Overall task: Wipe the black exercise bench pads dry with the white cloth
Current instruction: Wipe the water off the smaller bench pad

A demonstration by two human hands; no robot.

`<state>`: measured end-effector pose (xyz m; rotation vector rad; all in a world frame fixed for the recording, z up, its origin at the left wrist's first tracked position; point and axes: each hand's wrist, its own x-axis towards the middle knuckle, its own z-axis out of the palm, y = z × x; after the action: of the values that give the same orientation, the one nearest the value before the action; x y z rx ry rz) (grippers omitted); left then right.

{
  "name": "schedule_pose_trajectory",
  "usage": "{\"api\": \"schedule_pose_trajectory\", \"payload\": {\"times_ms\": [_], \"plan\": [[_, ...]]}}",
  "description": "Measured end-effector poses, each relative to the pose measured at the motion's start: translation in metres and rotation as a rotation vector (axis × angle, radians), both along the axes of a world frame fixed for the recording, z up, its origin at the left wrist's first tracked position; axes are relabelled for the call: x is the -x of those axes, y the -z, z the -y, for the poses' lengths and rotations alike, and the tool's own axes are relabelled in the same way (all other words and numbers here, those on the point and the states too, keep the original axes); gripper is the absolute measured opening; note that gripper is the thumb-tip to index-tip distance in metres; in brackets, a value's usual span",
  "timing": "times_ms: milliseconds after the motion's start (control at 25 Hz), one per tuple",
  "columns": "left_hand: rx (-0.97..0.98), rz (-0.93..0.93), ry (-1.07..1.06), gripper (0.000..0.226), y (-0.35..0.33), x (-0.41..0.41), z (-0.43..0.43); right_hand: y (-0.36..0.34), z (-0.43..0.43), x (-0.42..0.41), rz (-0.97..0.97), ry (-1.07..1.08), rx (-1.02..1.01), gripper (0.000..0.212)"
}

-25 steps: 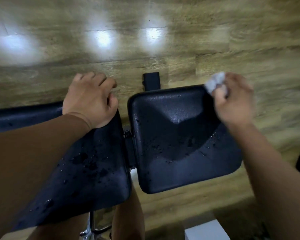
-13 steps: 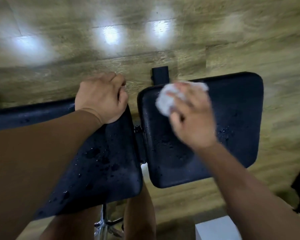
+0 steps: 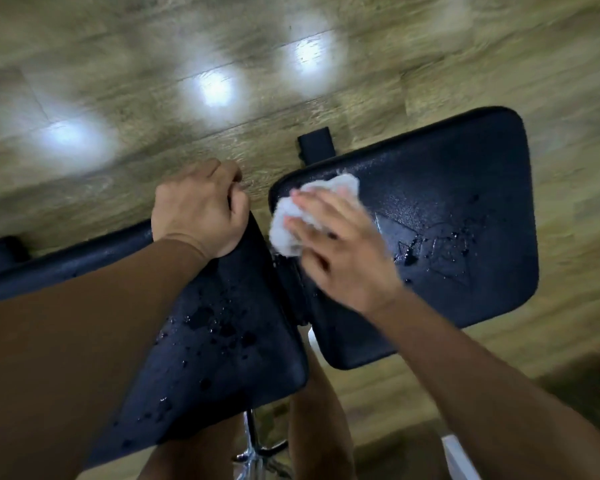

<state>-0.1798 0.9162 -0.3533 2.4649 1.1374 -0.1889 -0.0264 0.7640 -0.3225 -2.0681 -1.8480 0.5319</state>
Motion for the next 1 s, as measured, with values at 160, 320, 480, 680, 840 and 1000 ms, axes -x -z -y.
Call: {"api": "schedule_pose_trajectory", "payload": {"times_ms": [160, 320, 480, 680, 840, 1000], "plan": [[0.004, 0.016, 0.006, 0.037, 0.002, 0.000, 0.000, -0.001, 0.033, -0.130, 0.225, 0.491, 0.058, 0.034], [0.004, 0.016, 0.004, 0.034, 0.001, 0.001, -0.002, 0.005, 0.005, -0.110, 0.243, 0.879, 0.057, 0.045], [-0.007, 0.016, 0.017, 0.037, 0.002, -0.002, -0.001, 0.003, -0.034, 0.009, 0.000, 0.260, -0.004, 0.033], [-0.025, -0.044, 0.024, 0.040, 0.004, 0.001, -0.003, 0.005, -0.035, -0.052, 0.147, 0.055, 0.062, 0.031], [-0.011, -0.043, 0.003, 0.042, 0.001, -0.003, -0.001, -0.001, -0.028, -0.040, 0.184, 0.361, 0.056, 0.025], [-0.007, -0.036, -0.030, 0.032, 0.001, -0.001, -0.001, -0.015, 0.038, 0.022, 0.109, -0.046, 0.095, 0.025]]}}
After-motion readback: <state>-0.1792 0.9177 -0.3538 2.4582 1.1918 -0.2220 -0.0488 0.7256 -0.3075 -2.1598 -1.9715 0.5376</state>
